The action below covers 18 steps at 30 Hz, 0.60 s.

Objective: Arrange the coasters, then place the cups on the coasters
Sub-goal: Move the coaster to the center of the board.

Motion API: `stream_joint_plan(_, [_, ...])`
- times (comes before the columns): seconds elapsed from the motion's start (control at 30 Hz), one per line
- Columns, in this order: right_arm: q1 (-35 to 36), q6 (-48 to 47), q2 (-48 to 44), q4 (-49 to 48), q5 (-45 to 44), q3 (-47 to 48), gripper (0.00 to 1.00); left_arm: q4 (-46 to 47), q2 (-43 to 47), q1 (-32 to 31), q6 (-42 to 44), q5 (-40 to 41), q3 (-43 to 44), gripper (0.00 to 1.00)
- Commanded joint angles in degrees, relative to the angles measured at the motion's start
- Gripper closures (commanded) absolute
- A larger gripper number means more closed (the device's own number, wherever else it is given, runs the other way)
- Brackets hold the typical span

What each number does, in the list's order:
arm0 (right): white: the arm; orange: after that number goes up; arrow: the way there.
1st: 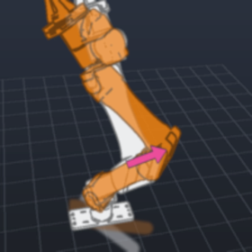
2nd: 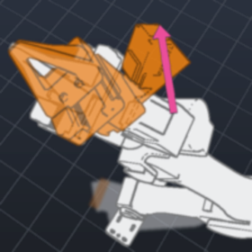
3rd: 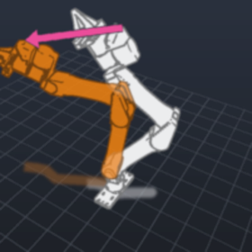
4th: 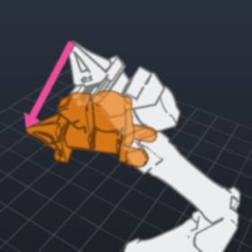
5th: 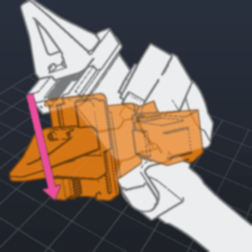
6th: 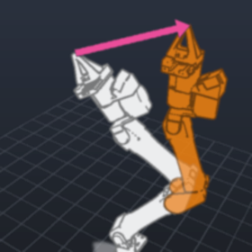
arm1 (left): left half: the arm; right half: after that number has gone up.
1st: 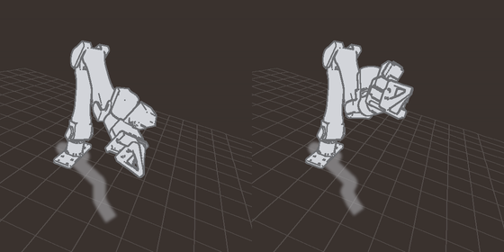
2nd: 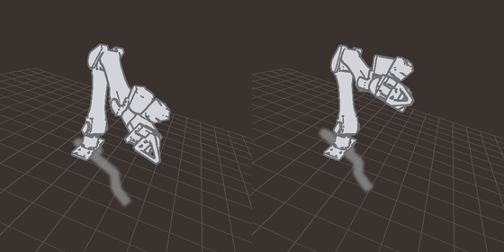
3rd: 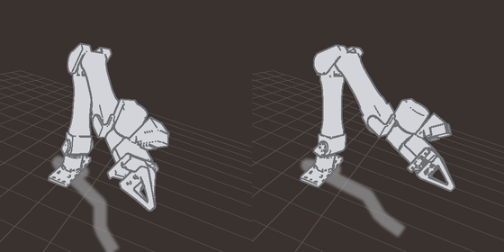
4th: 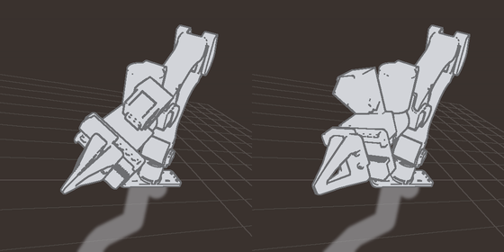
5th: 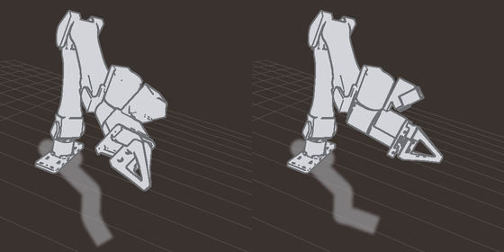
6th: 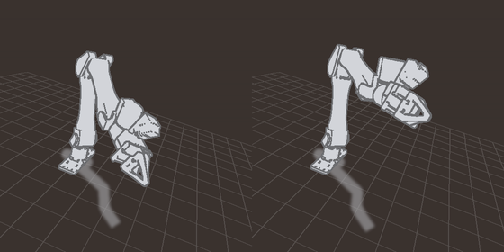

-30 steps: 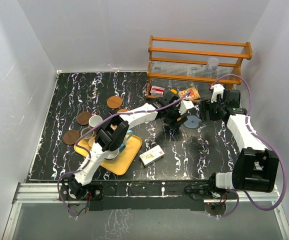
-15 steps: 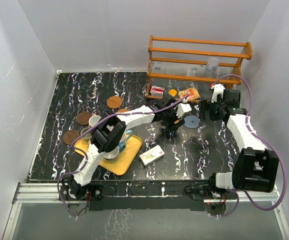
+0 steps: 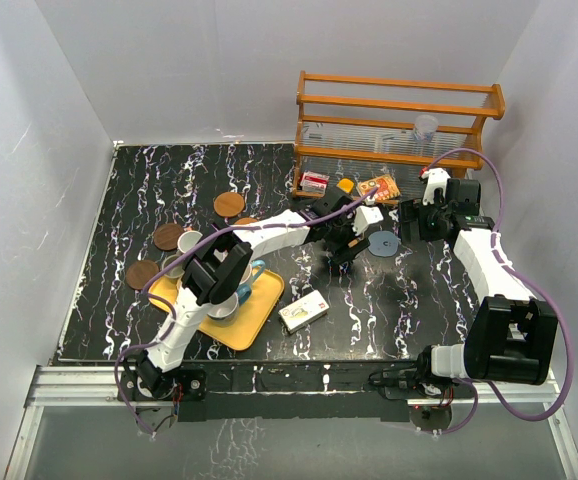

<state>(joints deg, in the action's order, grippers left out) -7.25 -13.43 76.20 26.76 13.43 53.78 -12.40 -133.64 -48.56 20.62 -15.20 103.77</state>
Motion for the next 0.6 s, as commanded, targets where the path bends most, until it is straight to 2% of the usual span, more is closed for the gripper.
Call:
stream_joint_plan(0.0, [-0.3,0.2,-0.9,-3.0,0.3,0.4,0.02,-7.7,-4.0,0.9,0.4,3.7,0.1,0.27])
stream_joint_plan(0.4, [-0.4,0.1,-0.7,-2.8,0.8,0.5,0.02,-8.9,-6.0,0.9,-0.1,3.2,3.6,0.26])
stream_joint_plan(0.57, [-0.4,0.0,-0.6,-2.7,1.0,0.5,0.02,-9.2,-5.6,0.9,-0.3,2.5,3.6,0.22])
